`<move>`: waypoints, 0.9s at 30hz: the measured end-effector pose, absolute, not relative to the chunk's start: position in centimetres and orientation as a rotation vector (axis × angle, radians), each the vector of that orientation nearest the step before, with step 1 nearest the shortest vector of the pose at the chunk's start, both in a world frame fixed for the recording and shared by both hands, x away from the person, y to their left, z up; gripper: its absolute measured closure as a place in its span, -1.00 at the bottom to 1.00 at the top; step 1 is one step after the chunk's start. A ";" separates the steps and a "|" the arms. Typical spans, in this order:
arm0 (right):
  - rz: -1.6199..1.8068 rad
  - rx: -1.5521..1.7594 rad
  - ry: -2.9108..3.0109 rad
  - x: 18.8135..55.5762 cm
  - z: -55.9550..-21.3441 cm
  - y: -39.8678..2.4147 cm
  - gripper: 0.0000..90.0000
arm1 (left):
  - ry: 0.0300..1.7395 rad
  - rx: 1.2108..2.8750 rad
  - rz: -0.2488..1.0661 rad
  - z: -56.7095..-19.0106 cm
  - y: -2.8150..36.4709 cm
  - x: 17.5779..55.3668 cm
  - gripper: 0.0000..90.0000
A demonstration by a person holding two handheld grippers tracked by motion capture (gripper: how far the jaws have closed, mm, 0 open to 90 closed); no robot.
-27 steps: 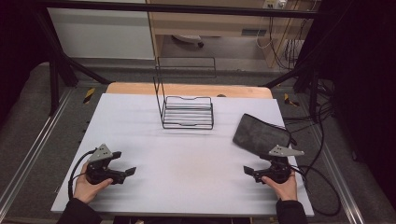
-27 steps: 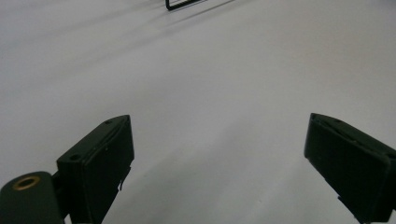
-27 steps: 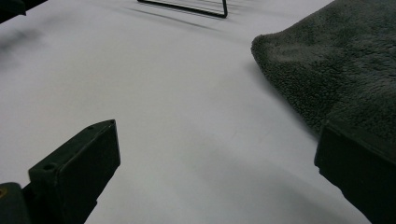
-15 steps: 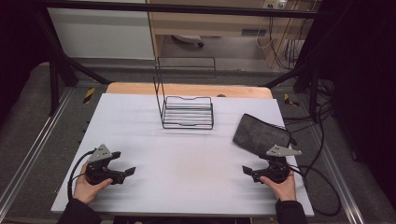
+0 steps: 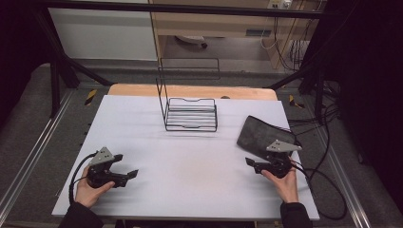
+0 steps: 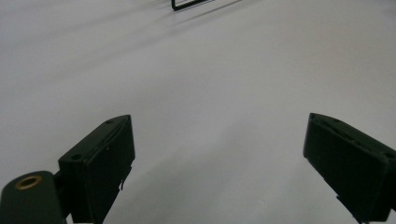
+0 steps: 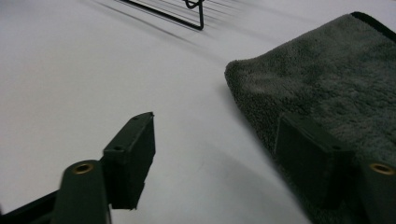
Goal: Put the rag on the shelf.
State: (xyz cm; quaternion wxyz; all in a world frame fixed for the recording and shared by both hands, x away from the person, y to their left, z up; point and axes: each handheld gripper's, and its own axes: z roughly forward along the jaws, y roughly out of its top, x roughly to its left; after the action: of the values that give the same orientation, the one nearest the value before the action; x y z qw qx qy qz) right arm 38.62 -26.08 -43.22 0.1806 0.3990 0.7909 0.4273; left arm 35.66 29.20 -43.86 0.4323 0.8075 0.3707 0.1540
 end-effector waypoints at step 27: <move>0.973 0.976 2.282 44.8 -45.1 -22.8 0.76 | 0.935 2.010 0.382 -43.9 29.4 35.7 -0.76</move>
State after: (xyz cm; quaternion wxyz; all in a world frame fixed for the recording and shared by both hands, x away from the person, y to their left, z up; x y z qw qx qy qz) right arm 44.84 -22.78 -45.05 0.2359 0.3558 0.8319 0.3546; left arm 35.73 29.36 -43.92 0.4313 0.8061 0.3750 0.1534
